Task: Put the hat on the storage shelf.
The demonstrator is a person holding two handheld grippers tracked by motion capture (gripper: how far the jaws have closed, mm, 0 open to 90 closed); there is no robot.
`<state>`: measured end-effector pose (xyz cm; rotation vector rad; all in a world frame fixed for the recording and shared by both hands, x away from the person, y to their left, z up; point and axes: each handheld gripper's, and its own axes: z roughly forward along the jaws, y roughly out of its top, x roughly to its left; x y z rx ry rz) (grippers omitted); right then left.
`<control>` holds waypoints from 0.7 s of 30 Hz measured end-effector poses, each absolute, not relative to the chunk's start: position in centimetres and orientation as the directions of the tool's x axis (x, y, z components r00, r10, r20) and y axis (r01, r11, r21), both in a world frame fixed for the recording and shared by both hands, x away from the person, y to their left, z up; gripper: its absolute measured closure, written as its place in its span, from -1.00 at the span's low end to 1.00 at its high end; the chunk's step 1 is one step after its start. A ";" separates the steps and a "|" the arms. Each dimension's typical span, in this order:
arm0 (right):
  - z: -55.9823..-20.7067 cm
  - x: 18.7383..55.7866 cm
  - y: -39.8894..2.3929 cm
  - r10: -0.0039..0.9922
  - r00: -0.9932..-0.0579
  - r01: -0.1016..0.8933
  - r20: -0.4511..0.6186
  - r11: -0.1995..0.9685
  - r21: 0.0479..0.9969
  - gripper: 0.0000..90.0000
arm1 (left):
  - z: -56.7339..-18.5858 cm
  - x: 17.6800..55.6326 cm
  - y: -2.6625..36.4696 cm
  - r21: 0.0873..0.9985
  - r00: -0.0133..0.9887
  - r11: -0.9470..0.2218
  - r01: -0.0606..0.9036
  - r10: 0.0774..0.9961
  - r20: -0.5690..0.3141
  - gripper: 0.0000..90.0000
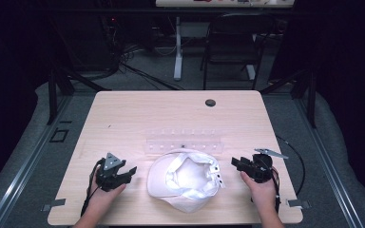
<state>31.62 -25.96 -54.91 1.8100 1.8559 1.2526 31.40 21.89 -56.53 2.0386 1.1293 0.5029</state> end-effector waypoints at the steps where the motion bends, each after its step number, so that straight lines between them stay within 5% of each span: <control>1: -54.9 31.6 -25.9 0.908 -0.190 0.683 0.372 -0.150 0.715 0.20 | -56.5 31.4 21.9 0.763 0.539 -0.330 0.556 0.841 -0.030 0.02; 21: -51.4 30.9 -23.7 0.838 -0.268 0.744 0.475 -0.133 0.654 0.11 | -56.3 31.1 21.5 0.766 0.555 -0.336 0.548 0.831 -0.032 0.02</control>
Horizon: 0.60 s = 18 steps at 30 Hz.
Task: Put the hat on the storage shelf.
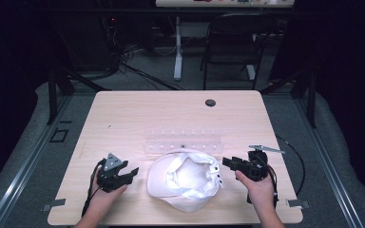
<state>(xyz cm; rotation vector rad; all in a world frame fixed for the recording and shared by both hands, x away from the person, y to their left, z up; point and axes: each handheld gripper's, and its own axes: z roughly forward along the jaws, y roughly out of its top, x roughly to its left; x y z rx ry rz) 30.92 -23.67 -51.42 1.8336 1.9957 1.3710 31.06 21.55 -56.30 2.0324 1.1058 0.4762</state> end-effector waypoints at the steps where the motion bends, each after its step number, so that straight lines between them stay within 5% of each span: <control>1: -51.2 30.9 -23.5 0.835 -0.271 0.754 0.478 -0.124 0.645 0.10 | -56.3 31.0 21.5 0.769 0.557 -0.337 0.543 0.830 -0.029 0.02; 18: -49.4 32.0 -22.9 0.801 -0.279 0.865 0.529 -0.030 0.501 0.03 | -56.3 30.9 21.3 0.766 0.562 -0.348 0.540 0.827 -0.020 0.02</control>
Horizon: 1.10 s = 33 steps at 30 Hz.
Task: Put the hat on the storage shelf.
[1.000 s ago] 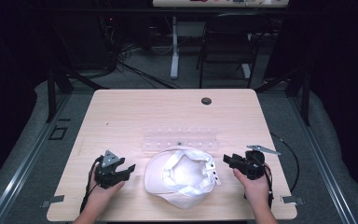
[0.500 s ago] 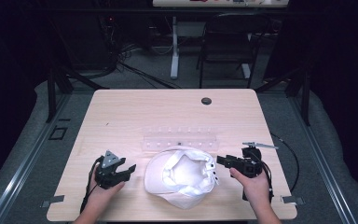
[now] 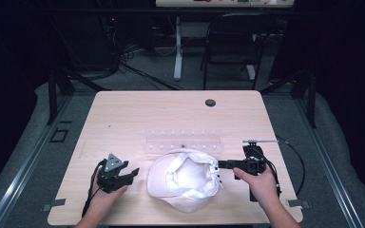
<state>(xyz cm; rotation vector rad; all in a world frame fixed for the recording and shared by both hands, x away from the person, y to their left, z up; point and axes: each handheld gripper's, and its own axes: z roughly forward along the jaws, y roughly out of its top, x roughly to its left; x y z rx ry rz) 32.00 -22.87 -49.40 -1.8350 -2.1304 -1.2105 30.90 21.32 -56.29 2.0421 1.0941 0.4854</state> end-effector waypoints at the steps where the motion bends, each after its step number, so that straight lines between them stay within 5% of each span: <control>1: -49.4 32.0 -22.9 0.796 -0.279 0.871 0.537 -0.026 0.491 0.03 | -56.3 30.9 21.3 0.766 0.560 -0.346 0.541 0.828 -0.022 0.02; 33: -51.5 33.0 -20.3 0.781 -0.213 0.951 0.588 0.028 0.308 -0.08 | -56.5 31.0 21.2 0.760 0.564 -0.354 0.545 0.825 -0.020 0.02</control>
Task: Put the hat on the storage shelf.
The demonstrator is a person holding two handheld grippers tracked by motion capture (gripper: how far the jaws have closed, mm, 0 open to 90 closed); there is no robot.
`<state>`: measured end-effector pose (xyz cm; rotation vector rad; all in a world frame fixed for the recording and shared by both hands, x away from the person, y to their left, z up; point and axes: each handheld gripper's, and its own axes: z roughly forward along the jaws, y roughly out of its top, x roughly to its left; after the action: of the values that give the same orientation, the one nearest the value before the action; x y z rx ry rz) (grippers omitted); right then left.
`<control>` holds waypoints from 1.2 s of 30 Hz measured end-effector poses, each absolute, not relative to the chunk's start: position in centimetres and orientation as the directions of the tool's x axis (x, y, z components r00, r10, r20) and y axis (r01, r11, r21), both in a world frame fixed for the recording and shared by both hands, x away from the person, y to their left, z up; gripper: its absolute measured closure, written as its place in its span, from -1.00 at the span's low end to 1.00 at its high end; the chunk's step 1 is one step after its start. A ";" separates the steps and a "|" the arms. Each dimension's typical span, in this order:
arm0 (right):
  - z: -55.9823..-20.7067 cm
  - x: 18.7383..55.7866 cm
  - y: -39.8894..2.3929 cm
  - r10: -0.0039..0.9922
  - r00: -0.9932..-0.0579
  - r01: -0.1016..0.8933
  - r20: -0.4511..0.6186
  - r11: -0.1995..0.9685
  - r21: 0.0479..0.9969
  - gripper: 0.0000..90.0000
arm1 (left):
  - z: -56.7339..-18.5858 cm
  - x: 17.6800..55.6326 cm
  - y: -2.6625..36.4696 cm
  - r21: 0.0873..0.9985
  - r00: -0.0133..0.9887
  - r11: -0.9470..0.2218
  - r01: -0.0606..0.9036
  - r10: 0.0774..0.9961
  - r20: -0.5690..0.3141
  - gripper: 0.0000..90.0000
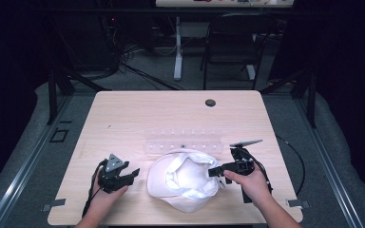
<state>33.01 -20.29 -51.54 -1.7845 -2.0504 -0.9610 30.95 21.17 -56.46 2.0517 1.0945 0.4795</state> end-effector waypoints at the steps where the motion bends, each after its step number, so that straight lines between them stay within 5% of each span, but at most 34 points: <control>1: -51.6 33.1 -20.3 0.774 -0.223 0.953 0.593 0.045 0.299 -0.08 | -56.5 31.0 21.2 0.760 0.565 -0.354 0.545 0.825 -0.020 0.02; 28: -50.2 33.1 -19.2 0.717 -0.243 0.959 0.653 0.075 0.275 -0.05 | -56.5 31.0 21.1 0.757 0.572 -0.367 0.540 0.820 -0.011 0.02; 36: -49.3 33.0 -18.9 0.694 -0.228 0.962 0.682 0.054 0.266 0.12 | -56.5 30.9 21.0 0.759 0.570 -0.362 0.541 0.822 -0.014 0.02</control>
<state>33.05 -18.88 -49.30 -1.6611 -1.9679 -0.9861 30.94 21.05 -56.53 2.0587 1.0859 0.4818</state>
